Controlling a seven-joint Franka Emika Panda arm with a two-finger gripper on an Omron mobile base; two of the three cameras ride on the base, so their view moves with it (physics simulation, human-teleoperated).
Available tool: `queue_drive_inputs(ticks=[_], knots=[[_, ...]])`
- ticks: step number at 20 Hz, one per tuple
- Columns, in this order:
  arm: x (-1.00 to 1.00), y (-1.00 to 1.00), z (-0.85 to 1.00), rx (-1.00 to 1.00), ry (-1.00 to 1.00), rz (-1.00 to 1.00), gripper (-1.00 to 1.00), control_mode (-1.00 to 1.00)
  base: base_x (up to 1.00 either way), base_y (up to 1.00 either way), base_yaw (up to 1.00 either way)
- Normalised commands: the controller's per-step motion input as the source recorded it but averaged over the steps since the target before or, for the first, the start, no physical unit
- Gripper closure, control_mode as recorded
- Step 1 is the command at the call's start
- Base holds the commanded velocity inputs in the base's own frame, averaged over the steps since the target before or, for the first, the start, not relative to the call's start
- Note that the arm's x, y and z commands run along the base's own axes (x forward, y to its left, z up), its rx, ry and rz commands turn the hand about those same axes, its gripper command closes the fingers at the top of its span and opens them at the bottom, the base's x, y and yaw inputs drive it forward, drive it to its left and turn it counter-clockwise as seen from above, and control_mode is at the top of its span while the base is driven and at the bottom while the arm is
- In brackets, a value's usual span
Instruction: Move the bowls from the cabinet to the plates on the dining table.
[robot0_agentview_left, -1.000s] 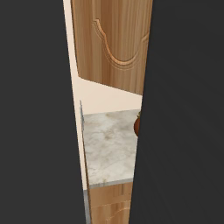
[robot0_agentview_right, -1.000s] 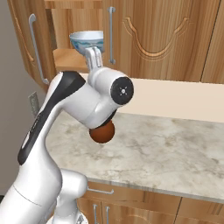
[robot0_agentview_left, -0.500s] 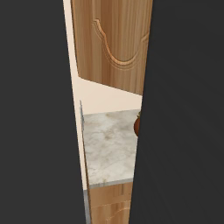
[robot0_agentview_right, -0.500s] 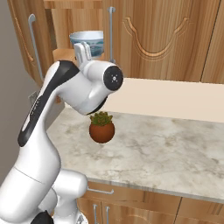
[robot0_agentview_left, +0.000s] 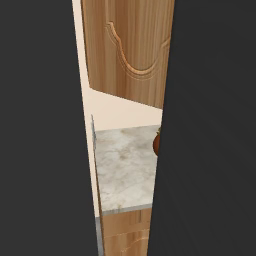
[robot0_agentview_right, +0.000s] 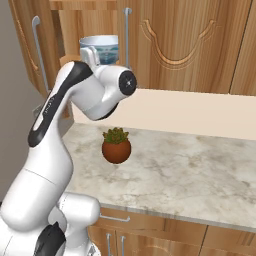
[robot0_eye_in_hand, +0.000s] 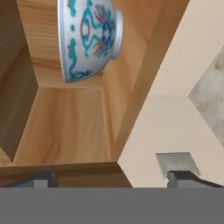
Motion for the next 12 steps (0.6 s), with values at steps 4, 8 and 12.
queue_drive_inputs(ticks=[4,8,12], knots=[[0.0,0.17,0.0,0.05,0.0,0.22,-1.0,-1.0,0.0,0.0,0.0],[-0.05,0.15,0.0,0.08,0.0,0.25,-1.0,-1.0,0.0,0.0,0.0],[-0.31,0.36,0.0,0.03,0.0,0.16,-1.0,-1.0,0.0,0.0,0.0]])
